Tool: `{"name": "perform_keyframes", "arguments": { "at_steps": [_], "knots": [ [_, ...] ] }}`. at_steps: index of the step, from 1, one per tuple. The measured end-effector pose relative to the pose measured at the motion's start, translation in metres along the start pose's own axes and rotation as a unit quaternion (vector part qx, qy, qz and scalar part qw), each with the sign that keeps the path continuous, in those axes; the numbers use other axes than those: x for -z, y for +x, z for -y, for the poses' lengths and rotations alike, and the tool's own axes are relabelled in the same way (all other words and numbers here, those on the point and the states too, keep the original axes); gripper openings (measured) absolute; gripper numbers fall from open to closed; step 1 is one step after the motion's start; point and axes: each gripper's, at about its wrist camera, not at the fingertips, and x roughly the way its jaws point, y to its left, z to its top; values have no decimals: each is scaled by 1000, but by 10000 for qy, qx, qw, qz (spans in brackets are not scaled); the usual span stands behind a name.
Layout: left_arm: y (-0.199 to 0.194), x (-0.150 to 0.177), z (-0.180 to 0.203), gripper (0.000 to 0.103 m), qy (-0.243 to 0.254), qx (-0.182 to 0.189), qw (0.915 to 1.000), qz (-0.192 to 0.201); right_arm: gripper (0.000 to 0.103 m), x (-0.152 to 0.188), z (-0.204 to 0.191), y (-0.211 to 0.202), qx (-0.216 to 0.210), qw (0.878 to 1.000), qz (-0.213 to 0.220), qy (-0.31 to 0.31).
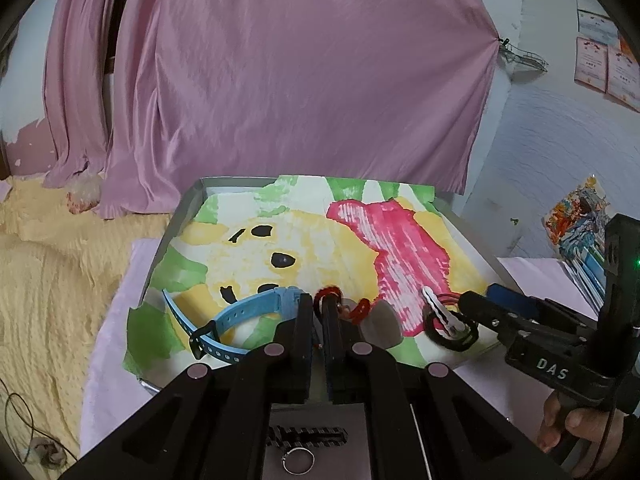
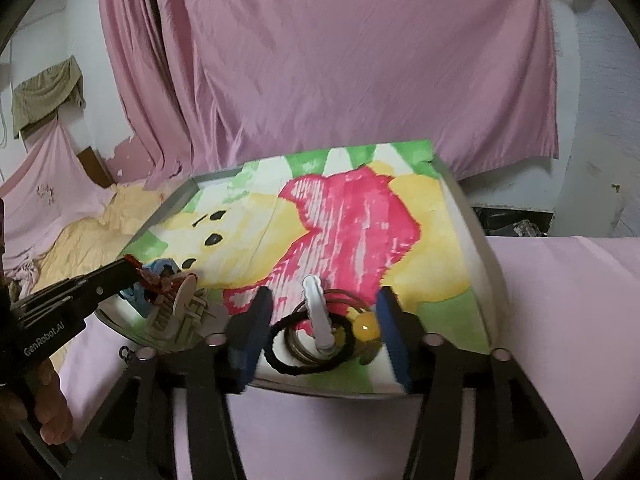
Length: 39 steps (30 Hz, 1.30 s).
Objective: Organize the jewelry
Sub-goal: 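Open right tool over the tray while left tool releases the red bracelet into it, then withdraw both tools from the tray back over the table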
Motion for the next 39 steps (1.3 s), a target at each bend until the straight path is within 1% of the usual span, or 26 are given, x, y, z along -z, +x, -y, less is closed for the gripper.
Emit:
{"name": "perform_keyframes", "arguments": {
  "at_steps": [2,3,4,5,9,11,12,13,14,15,16,18,20,22,26,32,39],
  "knots": [
    [-2,1,0,21,-4,8,10000,17,51,1,3,-5,22,9999,100,28],
    [-3,2,0,34,-13,19,10000,49,52,2,4,-7,35,9999,141,39],
    [-6,3,0,43,-35,34,9999,116,55,2,5,-10,45,9998,183,48],
    [-9,4,0,45,-58,44,9998,192,58,3,6,-12,50,9997,217,56],
    [-19,5,0,47,-70,25,9995,323,62,6,10,-22,56,9991,410,99],
    [-28,8,1,60,-63,-13,9989,469,76,8,11,-31,67,9983,562,106],
    [-32,9,1,73,-64,-47,9985,543,79,9,12,-35,71,9979,639,114],
    [-37,11,1,80,-68,-109,9977,667,86,10,12,-40,73,9973,714,123],
    [-43,13,1,81,-63,-162,9966,807,90,11,13,-45,65,9967,801,124],
    [-48,14,1,84,-51,-188,9959,888,91,13,13,-50,51,9960,883,114],
    [-52,16,2,89,-34,-216,9952,949,93,14,12,-56,59,9952,976,94],
    [-60,19,2,95,-27,-275,9940,1058,96,17,12,-64,96,9940,1092,39],
    [-69,23,2,98,-33,-305,9922,1212,100,21,10,-72,136,9928,1193,-16],
    [-77,28,3,102,-31,-327,9907,1320,100,25,8,-80,145,9914,1301,-62],
    [-88,38,5,102,-17,-402,9885,1461,101,35,5,-96,147,9884,1500,-168],
    [-104,53,10,102,31,-518,9849,1650,101,51,4,-122,120,9862,1632,-263],
    [-118,69,16,102,100,-609,9816,1809,101,66,3,-146,239,9799,1939,-395]
  ]
}}
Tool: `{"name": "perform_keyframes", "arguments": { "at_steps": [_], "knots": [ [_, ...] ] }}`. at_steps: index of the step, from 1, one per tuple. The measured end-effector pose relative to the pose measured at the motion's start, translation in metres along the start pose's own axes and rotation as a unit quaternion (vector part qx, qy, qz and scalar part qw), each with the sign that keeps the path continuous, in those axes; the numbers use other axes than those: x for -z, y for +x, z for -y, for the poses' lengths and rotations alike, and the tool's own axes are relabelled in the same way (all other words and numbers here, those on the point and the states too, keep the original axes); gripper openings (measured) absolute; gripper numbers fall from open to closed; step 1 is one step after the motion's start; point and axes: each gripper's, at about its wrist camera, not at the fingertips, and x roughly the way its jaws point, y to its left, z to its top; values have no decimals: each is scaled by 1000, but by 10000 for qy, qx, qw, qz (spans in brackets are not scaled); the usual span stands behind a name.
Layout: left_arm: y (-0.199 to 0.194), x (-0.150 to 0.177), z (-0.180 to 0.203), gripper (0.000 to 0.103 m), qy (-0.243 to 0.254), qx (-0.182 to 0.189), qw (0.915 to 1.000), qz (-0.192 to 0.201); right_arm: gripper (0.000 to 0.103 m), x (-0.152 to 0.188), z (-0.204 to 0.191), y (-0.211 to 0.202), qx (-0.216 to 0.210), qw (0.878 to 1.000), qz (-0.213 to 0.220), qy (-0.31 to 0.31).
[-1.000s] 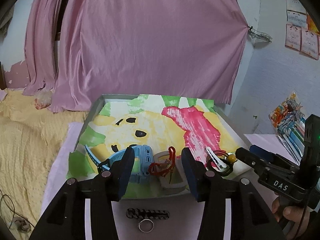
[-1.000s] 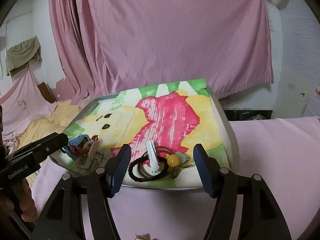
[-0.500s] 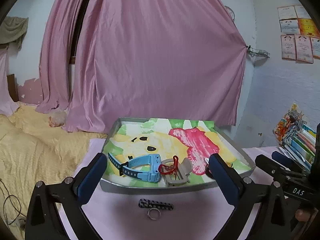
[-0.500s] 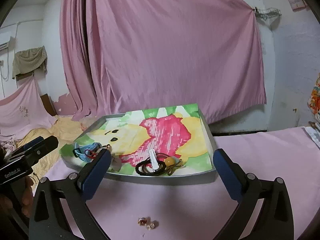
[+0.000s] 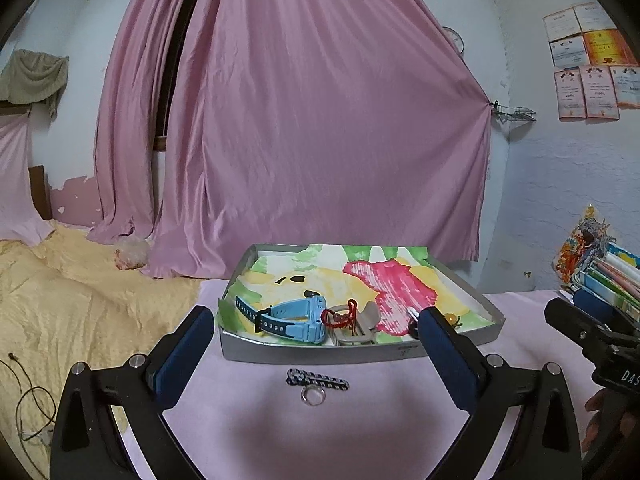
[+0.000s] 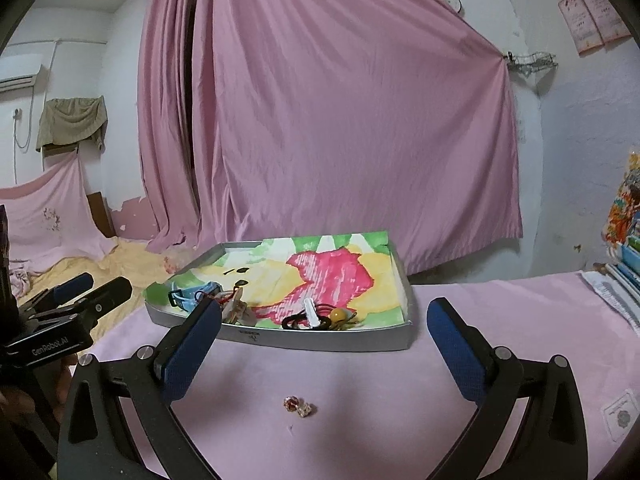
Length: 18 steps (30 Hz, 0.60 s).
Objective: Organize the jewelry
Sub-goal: 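Withdraw both tools from the tray back over the table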
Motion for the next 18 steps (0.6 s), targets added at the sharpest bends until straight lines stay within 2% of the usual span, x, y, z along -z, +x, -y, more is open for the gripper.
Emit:
{"name": "perform_keyframes", "arguments": {
  "at_steps": [9,18],
  "knots": [
    [-19,11,2,102,91,-56,9999,52,101,11,1,-13,13,10000,52,-21],
    [-26,28,-3,102,141,-66,9998,-105,101,26,-1,-14,24,9999,-115,-120]
  ]
}}
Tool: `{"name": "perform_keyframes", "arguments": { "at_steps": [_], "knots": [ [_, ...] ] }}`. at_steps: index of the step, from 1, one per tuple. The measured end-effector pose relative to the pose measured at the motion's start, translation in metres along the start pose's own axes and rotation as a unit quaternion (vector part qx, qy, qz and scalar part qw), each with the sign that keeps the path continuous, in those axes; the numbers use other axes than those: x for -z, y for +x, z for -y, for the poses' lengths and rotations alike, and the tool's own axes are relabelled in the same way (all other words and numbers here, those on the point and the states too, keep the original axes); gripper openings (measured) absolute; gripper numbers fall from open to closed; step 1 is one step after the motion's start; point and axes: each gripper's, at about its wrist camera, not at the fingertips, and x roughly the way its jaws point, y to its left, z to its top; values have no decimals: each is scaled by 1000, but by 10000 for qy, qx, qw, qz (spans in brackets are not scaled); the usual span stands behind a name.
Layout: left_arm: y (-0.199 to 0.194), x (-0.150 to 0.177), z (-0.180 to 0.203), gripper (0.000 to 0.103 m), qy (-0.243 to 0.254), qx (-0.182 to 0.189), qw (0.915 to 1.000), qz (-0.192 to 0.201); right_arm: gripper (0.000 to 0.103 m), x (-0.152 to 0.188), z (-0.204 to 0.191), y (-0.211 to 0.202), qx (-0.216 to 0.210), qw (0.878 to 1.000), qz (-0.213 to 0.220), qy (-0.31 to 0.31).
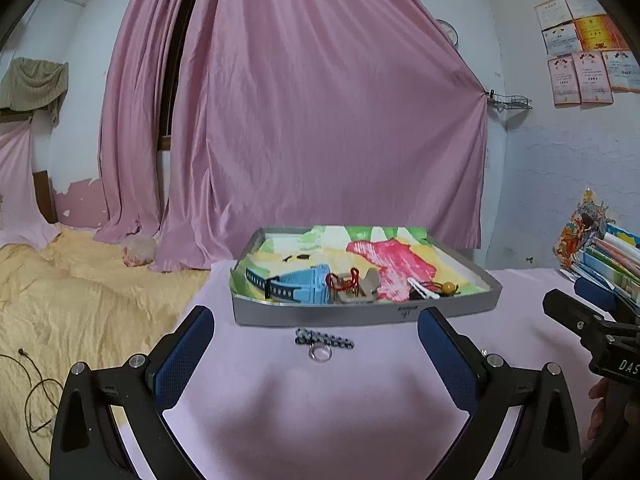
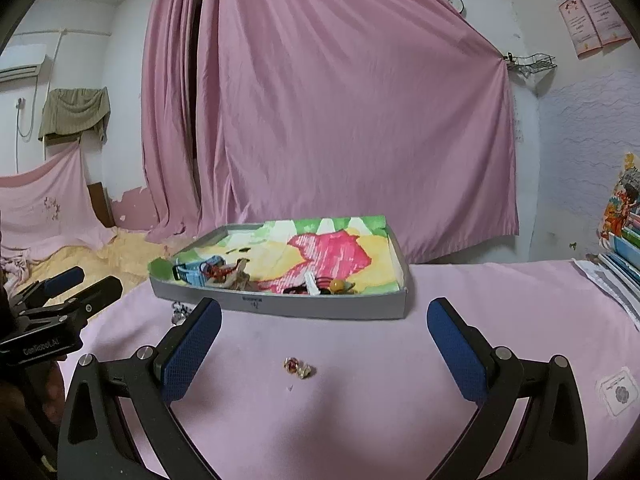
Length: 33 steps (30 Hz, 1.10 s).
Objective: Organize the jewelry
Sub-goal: 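Withdraw both tools from the tray back over the table, then grasp the silver ring with left tool while right tool grasps a red-gem earring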
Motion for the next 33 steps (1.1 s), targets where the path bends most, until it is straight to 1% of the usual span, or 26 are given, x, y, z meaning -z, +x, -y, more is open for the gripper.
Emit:
{"name": "perform_keyframes", "arguments": {
  "at_steps": [9,22,28,33],
  "knots": [
    [3,14,-4,102,-16,9,9995,-304,101,16,-1,11,-58,9988,-478,-52],
    [10,17,-6,102,-85,22,9985,-545,101,19,-5,18,-61,9967,-800,-98],
    [20,18,-8,102,-149,37,9960,-876,101,20,-5,26,-144,9942,-1064,-69],
    [34,17,-15,102,-307,30,9911,-1292,101,20,-6,36,-237,9901,-1378,-85]
  ]
}}
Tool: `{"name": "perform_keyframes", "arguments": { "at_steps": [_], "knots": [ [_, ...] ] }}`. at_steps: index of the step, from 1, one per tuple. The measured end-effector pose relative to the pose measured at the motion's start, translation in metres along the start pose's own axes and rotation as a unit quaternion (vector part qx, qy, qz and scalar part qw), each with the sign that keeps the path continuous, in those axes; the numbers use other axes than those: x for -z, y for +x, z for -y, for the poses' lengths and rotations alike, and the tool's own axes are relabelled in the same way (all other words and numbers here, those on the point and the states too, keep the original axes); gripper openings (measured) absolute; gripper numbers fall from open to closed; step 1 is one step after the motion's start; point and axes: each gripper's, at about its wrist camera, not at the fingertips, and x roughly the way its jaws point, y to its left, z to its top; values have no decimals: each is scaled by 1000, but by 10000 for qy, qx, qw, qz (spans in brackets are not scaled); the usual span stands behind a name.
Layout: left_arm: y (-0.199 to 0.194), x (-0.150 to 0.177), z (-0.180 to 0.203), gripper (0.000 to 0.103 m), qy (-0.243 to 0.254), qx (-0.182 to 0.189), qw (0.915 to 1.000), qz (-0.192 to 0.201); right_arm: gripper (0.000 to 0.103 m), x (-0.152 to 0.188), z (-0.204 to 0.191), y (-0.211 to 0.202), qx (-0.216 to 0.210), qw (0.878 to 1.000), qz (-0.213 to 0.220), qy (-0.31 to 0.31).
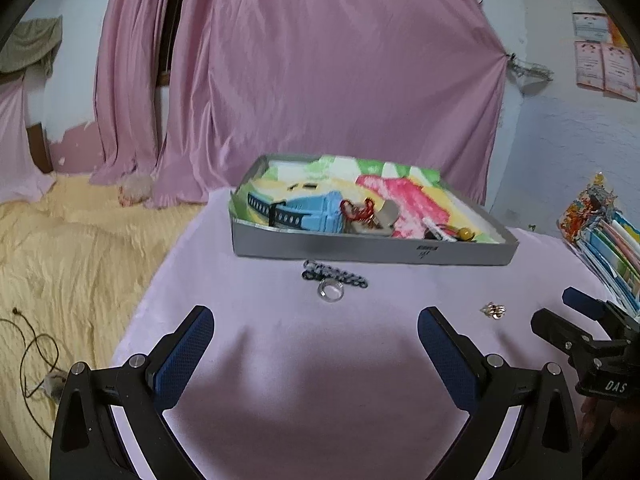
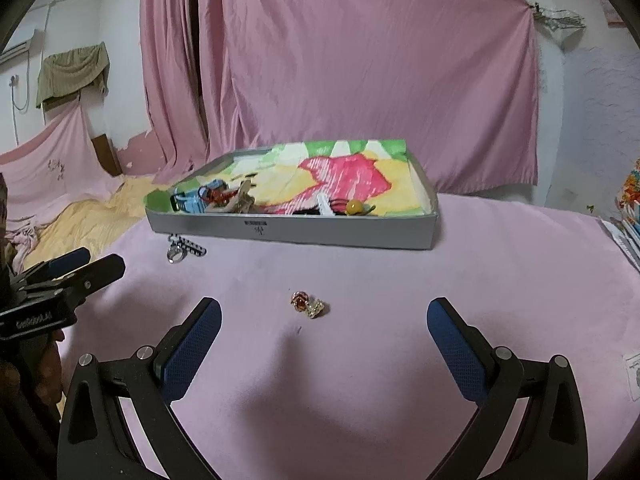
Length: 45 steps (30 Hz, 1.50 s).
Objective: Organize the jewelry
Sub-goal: 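Grasp the silver ring with left tool while right tool grasps a red-gem earring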
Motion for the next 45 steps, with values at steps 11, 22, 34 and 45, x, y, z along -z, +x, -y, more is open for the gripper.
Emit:
{"name": "perform_keyframes", "arguments": {
  "at_steps": [11,22,34,45],
  "knots": [
    [33,-12,-7,102,-71,143,9962,-859,94,-5,2,27,-243,9969,-751,21],
    [59,-23,2,78,152,320,9919,-1221,45,-10,-6,41,-381,9936,-1058,-138],
    [74,-27,14,51,393,297,9892,-1377,21,-11,-11,52,-669,9902,-1221,-74],
    [76,-27,20,12,573,311,9876,-1431,13,-15,-18,58,-790,9888,-1251,-175]
  ]
}}
